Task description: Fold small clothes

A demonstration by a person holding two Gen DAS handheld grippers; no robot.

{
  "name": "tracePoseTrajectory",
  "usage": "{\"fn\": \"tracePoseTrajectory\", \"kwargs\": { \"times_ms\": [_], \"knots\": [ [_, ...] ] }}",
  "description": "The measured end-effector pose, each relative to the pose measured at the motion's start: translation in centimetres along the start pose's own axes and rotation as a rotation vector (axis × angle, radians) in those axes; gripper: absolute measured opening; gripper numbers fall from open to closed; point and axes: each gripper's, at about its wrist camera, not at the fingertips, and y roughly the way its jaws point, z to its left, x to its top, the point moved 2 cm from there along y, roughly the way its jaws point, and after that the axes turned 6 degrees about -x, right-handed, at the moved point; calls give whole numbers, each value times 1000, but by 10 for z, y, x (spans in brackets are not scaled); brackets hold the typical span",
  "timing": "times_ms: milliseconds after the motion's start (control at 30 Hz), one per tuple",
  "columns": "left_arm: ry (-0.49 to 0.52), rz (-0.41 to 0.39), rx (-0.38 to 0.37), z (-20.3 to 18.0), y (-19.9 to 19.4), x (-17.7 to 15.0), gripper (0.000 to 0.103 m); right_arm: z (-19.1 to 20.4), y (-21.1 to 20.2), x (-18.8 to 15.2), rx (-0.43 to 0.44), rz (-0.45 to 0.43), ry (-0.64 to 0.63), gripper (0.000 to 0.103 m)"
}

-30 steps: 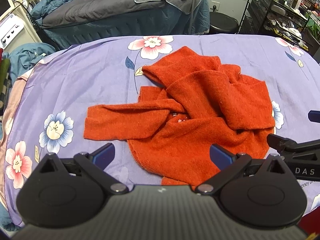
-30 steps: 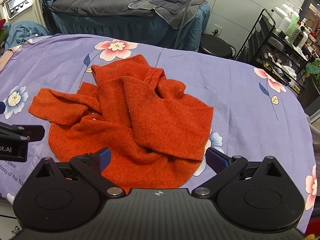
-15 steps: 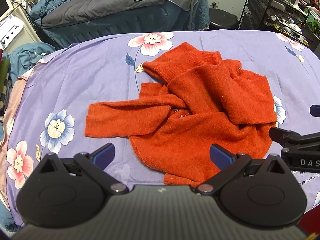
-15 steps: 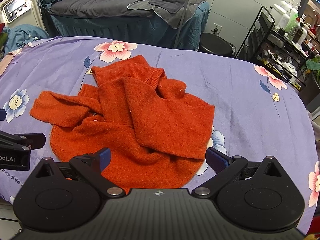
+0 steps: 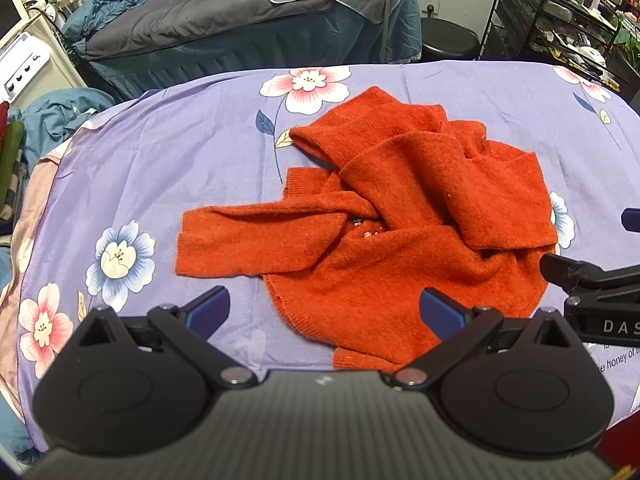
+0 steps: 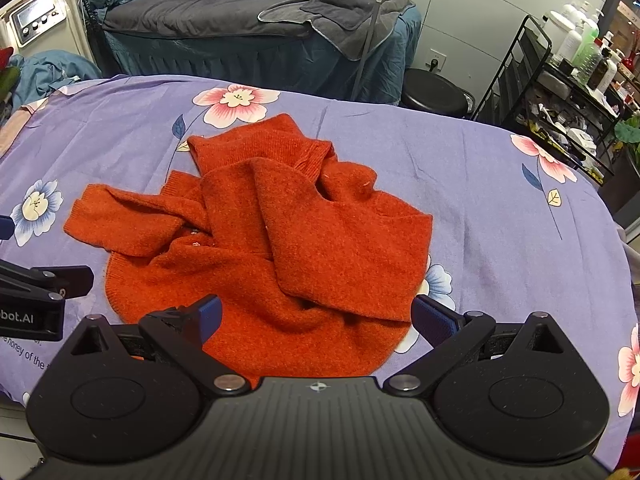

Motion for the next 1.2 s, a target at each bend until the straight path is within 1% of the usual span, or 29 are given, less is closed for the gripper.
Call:
{"fn": "tracePoseTrajectory", "kwargs": {
  "times_ms": [733, 1200],
  "knots": [
    [-16, 2, 6, 1, -4, -3, 103, -3, -2, -1, 22, -6, -6, 103],
    [-75, -7, 43, 1, -4, -1, 103, -14, -1, 0, 62, -19, -23, 103]
  ]
}}
